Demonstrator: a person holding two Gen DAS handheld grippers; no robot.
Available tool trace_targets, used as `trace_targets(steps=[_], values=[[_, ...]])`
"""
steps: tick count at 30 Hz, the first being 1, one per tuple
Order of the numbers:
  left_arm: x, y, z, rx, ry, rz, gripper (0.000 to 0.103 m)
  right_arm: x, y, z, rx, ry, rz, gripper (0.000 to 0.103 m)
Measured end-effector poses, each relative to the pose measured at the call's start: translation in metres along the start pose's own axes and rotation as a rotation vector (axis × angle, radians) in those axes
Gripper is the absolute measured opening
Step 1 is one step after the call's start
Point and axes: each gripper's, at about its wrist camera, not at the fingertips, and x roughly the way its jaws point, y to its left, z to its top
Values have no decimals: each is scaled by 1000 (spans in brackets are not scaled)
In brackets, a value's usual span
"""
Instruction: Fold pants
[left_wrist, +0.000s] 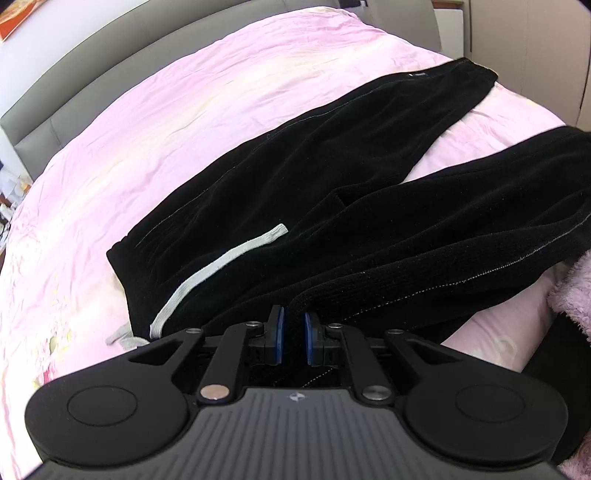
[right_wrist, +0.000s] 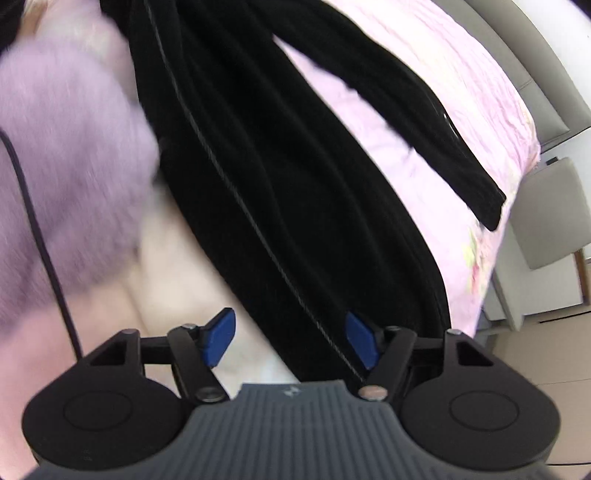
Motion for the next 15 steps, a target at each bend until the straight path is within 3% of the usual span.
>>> trace_targets(steps=[3,5,6,8,15], values=[[-2,3,-3,-20,1,1,12,17,6,-5,-24,3,-12,61],[-4,2,-5,-25,3,5,12,24,13,-5,-59,0,-37,40],[-5,1,-7,-28,4,6,12,24,14,-4,-76,-1,-56,13],[-6,1,-7,-30,7,8,12,22,4,-2,-76,-19,-73,1],[-2,12,12,-37,-6,30,11,-22,-78,33,149,-170,-204,0]])
